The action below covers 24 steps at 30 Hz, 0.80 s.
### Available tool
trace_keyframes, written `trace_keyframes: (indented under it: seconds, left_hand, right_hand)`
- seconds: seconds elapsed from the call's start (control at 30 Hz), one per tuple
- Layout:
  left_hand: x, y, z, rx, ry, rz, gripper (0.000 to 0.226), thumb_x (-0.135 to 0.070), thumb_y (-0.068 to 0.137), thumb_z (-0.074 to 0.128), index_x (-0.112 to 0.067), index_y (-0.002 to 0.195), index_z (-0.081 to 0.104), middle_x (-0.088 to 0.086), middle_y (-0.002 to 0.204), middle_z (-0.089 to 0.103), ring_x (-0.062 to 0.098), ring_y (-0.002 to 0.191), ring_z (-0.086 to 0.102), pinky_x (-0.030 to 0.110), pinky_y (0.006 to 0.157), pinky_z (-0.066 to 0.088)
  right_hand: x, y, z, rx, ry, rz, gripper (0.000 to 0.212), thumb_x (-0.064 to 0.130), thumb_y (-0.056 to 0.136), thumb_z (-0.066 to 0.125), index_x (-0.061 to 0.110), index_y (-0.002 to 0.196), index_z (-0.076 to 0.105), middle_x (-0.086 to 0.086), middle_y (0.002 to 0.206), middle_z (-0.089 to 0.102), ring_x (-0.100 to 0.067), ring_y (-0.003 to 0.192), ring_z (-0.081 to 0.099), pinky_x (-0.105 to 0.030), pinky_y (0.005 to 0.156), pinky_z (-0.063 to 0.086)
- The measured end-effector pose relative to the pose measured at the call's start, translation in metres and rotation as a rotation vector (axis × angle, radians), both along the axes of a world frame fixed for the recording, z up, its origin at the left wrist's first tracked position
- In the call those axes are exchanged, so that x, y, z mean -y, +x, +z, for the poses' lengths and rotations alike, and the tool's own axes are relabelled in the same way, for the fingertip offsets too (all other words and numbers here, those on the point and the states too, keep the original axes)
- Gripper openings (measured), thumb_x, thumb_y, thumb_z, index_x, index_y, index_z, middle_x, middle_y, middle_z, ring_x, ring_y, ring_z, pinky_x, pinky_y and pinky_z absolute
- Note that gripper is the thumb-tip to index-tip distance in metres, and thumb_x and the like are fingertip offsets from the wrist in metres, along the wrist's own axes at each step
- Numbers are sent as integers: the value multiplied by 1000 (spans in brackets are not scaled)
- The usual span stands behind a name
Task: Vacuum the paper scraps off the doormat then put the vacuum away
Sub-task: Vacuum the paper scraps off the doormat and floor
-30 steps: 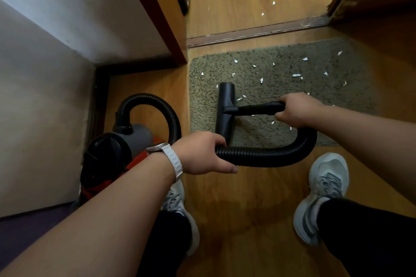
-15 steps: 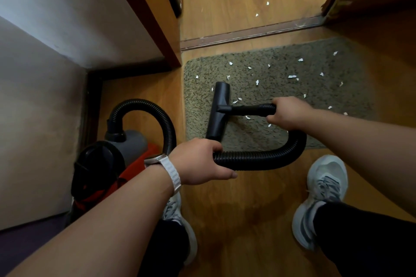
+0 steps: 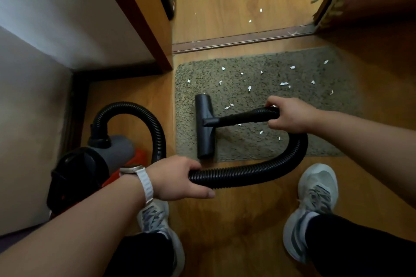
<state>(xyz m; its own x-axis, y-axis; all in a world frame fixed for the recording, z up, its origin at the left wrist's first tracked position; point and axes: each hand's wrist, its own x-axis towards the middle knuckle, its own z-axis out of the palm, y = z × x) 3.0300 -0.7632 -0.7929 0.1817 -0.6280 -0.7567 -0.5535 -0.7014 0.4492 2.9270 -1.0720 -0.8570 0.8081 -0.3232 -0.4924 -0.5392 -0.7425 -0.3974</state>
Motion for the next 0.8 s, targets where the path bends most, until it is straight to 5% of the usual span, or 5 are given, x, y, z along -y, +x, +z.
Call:
trace_keyframes:
  seconds: [0.2,0.4,0.8]
  left_hand:
    - [-14,18,-25,83,-17,-98,64,-88,61,53,-27,78,56,-6,70,63,10,63,60,34,61,49]
    - [-14,36,-47,270,-80,-155,81,-101,54,30,-26,74,52,-7,66,59,6,61,56,29,60,47]
    - [25,35,-81,419,-187,-219,74,-95,59,30,-25,71,53,-8,56,53,4,56,54,27,60,48]
  right_hand:
    - [15,2,-11,-8,-14,59,35,34,79,69,34,114,62,6,84,64,-17,79,60,-33,74,53]
    - [30,1,-26,11,-48,78,23,33,82,67,34,104,65,9,70,63,-4,65,57,-31,63,50]
    - [40,-4,-63,-83,-88,-7,26,46,81,66,30,101,60,8,79,63,-15,73,60,-33,65,50]
